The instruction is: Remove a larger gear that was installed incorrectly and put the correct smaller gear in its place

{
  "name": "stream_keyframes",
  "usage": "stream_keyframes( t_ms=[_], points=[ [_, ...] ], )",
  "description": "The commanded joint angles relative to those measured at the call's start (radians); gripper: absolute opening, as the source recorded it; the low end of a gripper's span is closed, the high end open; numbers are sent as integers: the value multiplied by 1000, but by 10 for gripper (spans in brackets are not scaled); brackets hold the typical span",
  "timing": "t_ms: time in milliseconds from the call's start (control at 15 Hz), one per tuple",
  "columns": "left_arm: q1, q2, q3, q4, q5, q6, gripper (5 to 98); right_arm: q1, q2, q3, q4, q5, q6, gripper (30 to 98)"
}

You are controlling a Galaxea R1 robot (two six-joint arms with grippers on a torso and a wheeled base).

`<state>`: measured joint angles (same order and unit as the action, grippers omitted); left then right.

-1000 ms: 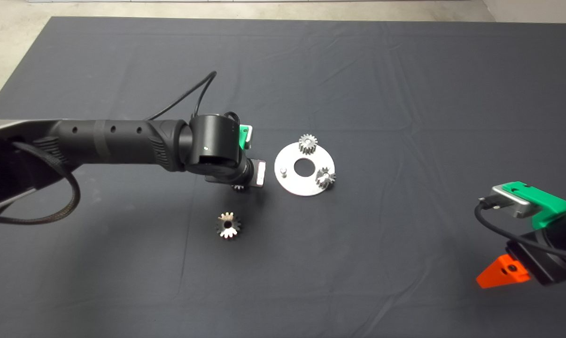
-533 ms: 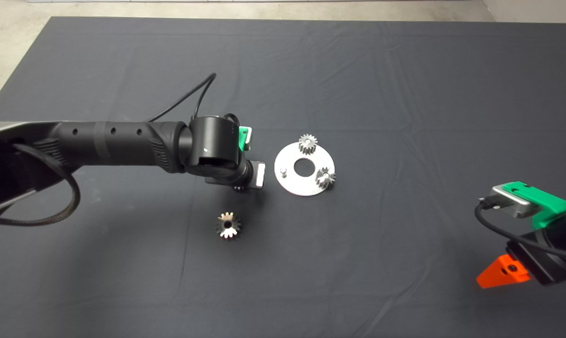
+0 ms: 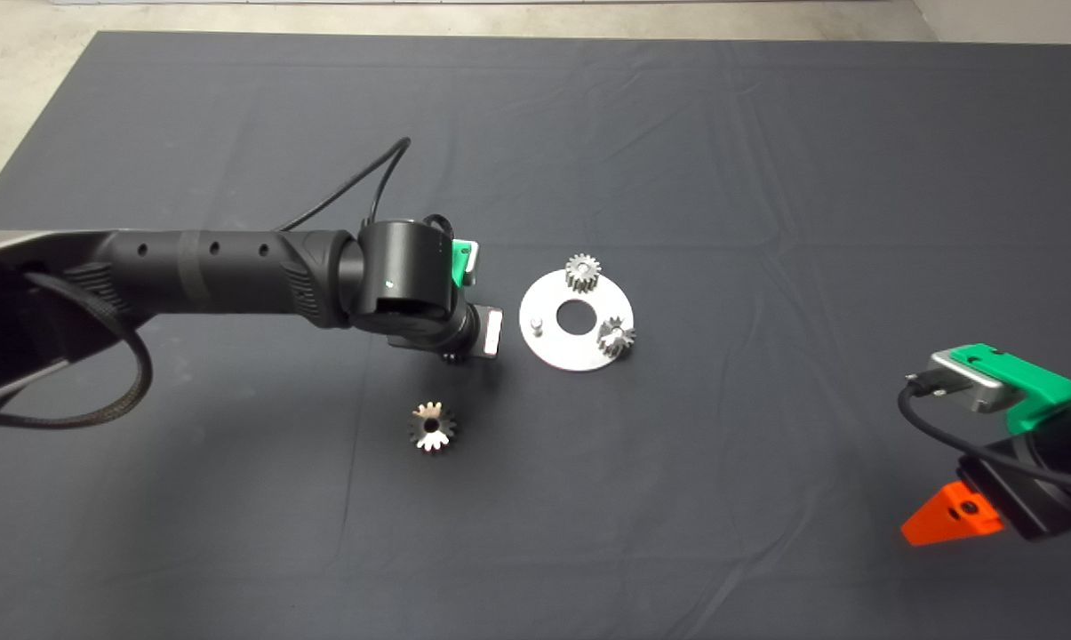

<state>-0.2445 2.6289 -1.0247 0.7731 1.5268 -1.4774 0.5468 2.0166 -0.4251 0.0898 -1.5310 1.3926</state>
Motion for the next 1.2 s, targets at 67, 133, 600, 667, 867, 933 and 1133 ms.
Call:
stream_keyframes(
  t_ms=[67,133,600,667,867,933,1133],
  points=[
    [-3,-5,13,6,49,31,529,21,-5,7,39,-103,-1,978],
    [-3,-3,13,6,49,31,529,21,-5,7,39,-103,-1,978],
    [-2,-5,13,6,47,39,503,21,-5,7,39,-103,-1,978],
    [-1,-5,6,6,47,39,482,21,-6,7,39,-103,-1,978],
    [-1,-2,0,6,49,39,427,21,-6,7,39,-103,-1,978],
    [-1,-5,0,6,49,39,413,21,-6,7,40,-104,-1,978],
    [-1,0,2,6,49,39,404,21,-6,7,41,-104,-1,978]
  ],
)
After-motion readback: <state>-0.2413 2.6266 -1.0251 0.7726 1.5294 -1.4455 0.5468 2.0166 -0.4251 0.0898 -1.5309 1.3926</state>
